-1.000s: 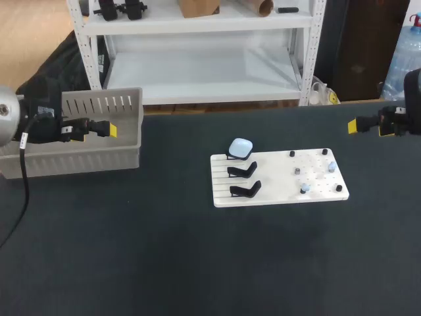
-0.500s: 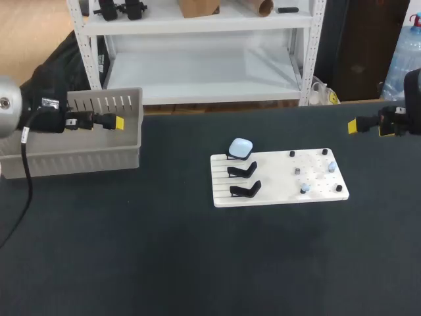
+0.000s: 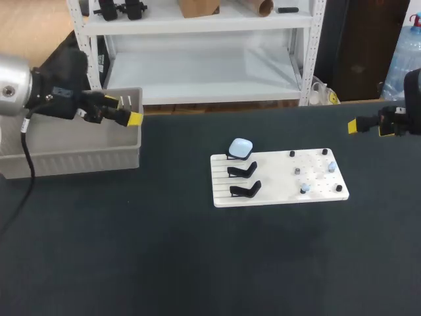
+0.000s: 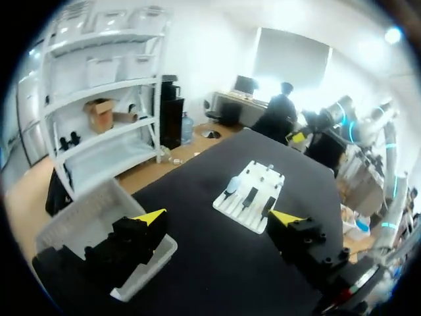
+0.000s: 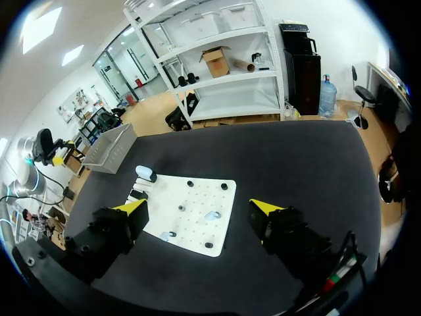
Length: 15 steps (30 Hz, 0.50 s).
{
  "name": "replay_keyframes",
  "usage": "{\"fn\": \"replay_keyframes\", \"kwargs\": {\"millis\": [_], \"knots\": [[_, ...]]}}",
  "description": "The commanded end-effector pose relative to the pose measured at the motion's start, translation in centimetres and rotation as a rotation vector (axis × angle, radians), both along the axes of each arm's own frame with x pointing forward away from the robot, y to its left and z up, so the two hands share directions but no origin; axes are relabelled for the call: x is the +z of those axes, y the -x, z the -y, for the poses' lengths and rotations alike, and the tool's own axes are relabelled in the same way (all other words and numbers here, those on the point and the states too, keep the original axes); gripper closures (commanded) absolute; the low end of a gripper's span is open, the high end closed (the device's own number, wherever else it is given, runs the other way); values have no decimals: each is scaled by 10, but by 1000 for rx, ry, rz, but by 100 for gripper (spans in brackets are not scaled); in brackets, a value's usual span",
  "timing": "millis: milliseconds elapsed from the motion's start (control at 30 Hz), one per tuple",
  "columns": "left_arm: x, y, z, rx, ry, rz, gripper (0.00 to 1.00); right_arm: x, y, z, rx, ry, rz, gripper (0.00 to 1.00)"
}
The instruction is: Pick up each earbud case from the left stands, insert the matching earbuds, close the lid, and place the case in the box.
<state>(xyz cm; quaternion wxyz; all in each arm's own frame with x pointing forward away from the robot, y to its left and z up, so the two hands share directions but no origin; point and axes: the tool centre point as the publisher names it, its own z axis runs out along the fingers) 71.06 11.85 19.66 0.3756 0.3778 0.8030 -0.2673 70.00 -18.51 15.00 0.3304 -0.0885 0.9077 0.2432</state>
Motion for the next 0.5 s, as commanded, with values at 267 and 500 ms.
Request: {"fn": "replay_keyframes", "kwargs": {"millis": [267,500], "knots": [[-19,-38,30,-417,-43,73,0,0,0,0,0,0,0,0],[-37,-46,54,-503,-48,92,0,0,0,0,0,0,0,0]]}}
